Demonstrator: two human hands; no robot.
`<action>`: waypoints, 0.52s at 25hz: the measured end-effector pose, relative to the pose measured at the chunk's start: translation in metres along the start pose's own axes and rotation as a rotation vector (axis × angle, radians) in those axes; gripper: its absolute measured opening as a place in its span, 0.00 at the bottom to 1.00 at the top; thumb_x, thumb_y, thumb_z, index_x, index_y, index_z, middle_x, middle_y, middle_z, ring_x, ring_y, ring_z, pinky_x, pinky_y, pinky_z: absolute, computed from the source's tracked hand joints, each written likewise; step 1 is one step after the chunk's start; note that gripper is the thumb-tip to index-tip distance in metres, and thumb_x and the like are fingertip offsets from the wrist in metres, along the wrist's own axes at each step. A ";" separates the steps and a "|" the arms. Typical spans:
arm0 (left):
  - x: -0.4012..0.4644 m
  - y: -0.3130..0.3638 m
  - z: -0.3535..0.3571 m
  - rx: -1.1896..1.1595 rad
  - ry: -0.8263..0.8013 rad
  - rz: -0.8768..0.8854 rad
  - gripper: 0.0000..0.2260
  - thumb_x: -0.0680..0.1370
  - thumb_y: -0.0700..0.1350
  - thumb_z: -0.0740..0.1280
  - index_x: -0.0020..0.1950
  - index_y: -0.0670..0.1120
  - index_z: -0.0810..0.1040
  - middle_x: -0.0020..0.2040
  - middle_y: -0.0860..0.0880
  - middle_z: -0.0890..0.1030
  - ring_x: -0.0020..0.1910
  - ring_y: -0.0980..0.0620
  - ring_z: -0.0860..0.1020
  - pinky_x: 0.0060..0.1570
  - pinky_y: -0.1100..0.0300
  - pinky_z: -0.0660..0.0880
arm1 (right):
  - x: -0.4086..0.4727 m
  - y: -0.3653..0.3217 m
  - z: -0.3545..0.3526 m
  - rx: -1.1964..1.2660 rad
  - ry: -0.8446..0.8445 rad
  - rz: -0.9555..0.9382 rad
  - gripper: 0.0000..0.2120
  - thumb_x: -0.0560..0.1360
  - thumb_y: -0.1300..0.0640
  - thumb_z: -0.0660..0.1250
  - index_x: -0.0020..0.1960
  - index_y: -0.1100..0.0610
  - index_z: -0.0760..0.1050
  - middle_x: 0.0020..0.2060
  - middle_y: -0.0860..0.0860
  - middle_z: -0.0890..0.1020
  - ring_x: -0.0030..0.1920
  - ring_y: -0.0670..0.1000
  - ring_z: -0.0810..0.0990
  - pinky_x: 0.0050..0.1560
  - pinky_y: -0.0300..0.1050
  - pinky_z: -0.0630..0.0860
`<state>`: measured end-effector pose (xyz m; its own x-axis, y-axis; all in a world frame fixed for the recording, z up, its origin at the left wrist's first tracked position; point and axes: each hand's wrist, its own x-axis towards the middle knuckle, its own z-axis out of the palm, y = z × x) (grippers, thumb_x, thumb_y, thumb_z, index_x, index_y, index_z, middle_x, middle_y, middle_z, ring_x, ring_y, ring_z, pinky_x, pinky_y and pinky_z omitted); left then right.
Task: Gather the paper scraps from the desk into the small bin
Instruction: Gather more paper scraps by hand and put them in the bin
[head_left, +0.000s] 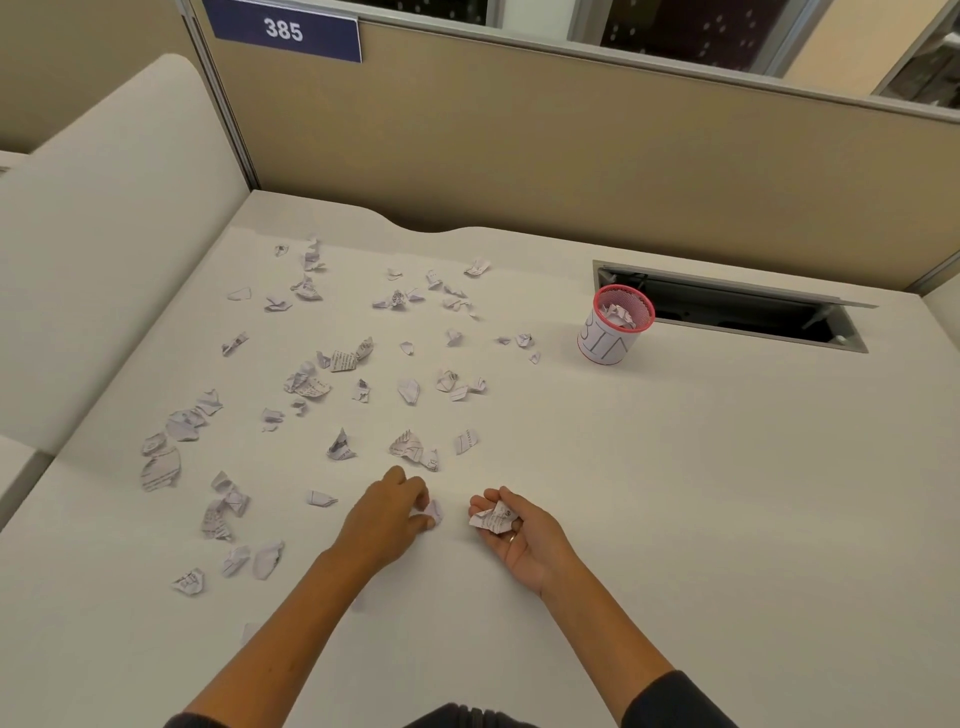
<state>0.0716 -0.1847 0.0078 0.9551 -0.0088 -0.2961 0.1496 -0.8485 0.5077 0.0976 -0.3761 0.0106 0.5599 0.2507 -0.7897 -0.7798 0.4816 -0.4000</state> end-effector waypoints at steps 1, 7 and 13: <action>0.001 0.001 -0.001 0.005 -0.006 0.003 0.08 0.74 0.48 0.69 0.47 0.45 0.75 0.44 0.49 0.69 0.42 0.50 0.70 0.39 0.60 0.64 | 0.000 0.000 0.000 -0.013 0.001 -0.002 0.09 0.78 0.60 0.62 0.47 0.66 0.77 0.38 0.59 0.85 0.38 0.54 0.85 0.37 0.44 0.83; 0.001 0.028 -0.005 -0.285 0.018 -0.018 0.09 0.72 0.48 0.71 0.36 0.51 0.73 0.38 0.52 0.78 0.36 0.56 0.73 0.36 0.64 0.67 | 0.001 0.004 -0.003 -0.098 0.015 -0.053 0.09 0.77 0.59 0.63 0.47 0.64 0.78 0.40 0.58 0.85 0.39 0.54 0.85 0.36 0.44 0.81; 0.002 0.055 -0.001 -0.229 -0.079 -0.005 0.12 0.67 0.55 0.73 0.34 0.53 0.71 0.37 0.54 0.77 0.37 0.54 0.74 0.37 0.58 0.69 | 0.000 0.008 -0.004 -0.125 0.010 -0.079 0.13 0.78 0.52 0.62 0.48 0.62 0.78 0.39 0.57 0.85 0.35 0.50 0.83 0.38 0.44 0.81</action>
<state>0.0821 -0.2313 0.0361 0.9325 -0.0536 -0.3572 0.2174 -0.7064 0.6736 0.0901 -0.3756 0.0050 0.6184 0.2072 -0.7581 -0.7626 0.3910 -0.5153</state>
